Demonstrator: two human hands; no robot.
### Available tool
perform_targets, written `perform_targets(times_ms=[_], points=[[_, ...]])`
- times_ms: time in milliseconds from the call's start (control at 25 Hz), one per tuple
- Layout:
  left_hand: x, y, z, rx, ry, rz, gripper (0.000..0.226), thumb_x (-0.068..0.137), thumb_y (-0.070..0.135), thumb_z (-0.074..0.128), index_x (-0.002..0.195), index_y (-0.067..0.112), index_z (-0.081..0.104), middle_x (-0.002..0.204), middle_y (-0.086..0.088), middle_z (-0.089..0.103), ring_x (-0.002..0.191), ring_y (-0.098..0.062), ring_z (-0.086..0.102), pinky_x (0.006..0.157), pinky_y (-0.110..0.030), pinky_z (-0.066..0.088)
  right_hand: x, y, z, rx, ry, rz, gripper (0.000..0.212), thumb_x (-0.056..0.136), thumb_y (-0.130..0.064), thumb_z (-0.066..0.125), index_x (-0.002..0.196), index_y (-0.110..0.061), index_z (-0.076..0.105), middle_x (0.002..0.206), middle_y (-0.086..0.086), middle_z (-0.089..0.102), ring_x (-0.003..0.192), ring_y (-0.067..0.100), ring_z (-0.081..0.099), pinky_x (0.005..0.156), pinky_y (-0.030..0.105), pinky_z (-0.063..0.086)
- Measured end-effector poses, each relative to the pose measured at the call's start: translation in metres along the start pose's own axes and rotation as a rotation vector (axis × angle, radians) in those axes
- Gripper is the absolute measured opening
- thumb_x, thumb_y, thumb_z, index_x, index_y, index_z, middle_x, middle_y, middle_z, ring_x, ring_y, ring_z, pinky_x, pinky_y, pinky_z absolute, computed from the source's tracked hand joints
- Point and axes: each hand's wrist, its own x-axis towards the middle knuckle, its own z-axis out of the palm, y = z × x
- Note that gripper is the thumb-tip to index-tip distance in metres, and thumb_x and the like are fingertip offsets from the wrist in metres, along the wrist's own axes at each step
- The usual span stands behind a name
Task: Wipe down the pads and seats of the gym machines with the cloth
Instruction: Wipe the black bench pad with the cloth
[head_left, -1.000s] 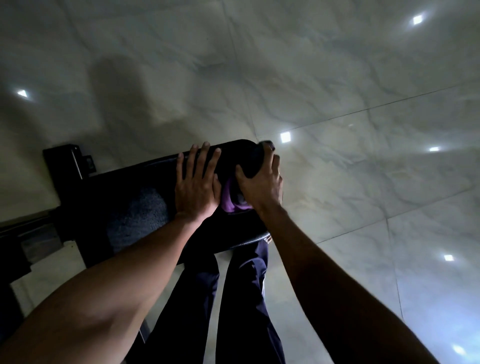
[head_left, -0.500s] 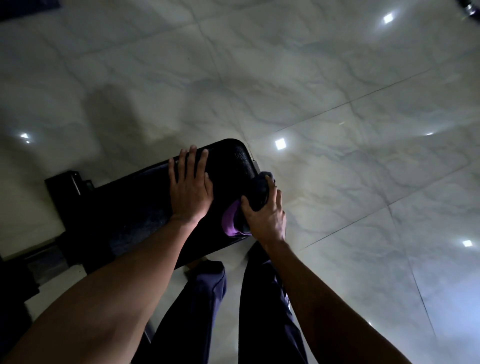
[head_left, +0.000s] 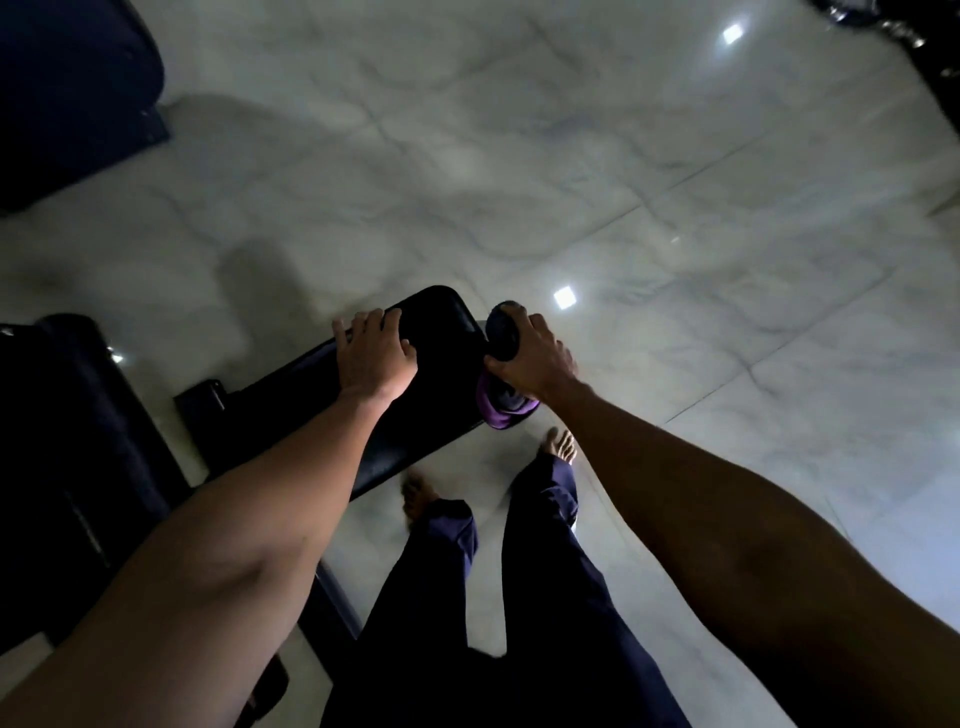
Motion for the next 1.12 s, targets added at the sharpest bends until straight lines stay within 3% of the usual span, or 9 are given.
perform_targets(times_ms=[280, 440, 560, 760, 1120], points=[[-0.010, 0.072, -0.127, -0.018, 0.033, -0.032, 0.049, 0.091, 0.024, 0.051, 0.140, 0.015, 0.052, 0.136, -0.012, 0.058, 0.129, -0.030, 0.051, 0.113, -0.042, 0.031, -0.039, -0.010, -0.138, -0.109, 0.057, -0.135, 0.078, 0.085, -0.046, 0.069, 0.151, -0.035, 0.029, 0.144, 0.008, 0.040, 0.121, 0.042, 0.056, 0.096, 0.048, 0.049], [-0.006, 0.130, -0.204, -0.055, 0.074, -0.051, 0.052, 0.094, 0.026, 0.049, 0.145, 0.018, 0.046, 0.138, -0.015, 0.056, 0.126, -0.035, 0.053, 0.105, -0.040, 0.042, -0.042, -0.002, -0.228, -0.118, 0.086, -0.228, 0.073, 0.083, -0.047, 0.072, 0.146, -0.036, 0.036, 0.140, 0.006, 0.043, 0.120, 0.038, 0.056, 0.095, 0.045, 0.049], [0.006, 0.175, -0.253, -0.071, 0.040, -0.042, 0.054, 0.097, 0.028, 0.046, 0.150, 0.023, 0.039, 0.145, -0.012, 0.049, 0.131, -0.033, 0.049, 0.105, -0.041, 0.042, -0.040, 0.003, -0.286, -0.145, 0.144, -0.288, 0.072, 0.081, -0.046, 0.074, 0.143, -0.036, 0.040, 0.135, 0.006, 0.046, 0.117, 0.037, 0.058, 0.092, 0.045, 0.051], [0.024, 0.241, -0.324, -0.096, 0.130, -0.021, 0.053, 0.097, 0.028, 0.045, 0.149, 0.026, 0.040, 0.147, -0.008, 0.049, 0.133, -0.030, 0.048, 0.106, -0.040, 0.040, -0.038, 0.008, -0.373, -0.167, 0.213, -0.345, 0.072, 0.081, -0.046, 0.074, 0.144, -0.036, 0.040, 0.137, 0.005, 0.045, 0.119, 0.035, 0.056, 0.095, 0.045, 0.050], [0.074, 0.258, -0.382, -0.081, 0.166, -0.093, 0.051, 0.096, 0.032, 0.047, 0.147, 0.029, 0.043, 0.148, -0.004, 0.049, 0.135, -0.027, 0.048, 0.110, -0.038, 0.037, 0.015, -0.026, -0.463, -0.200, 0.273, -0.432, 0.075, 0.081, -0.049, 0.075, 0.145, -0.038, 0.038, 0.139, 0.005, 0.044, 0.121, 0.036, 0.056, 0.097, 0.046, 0.050]])
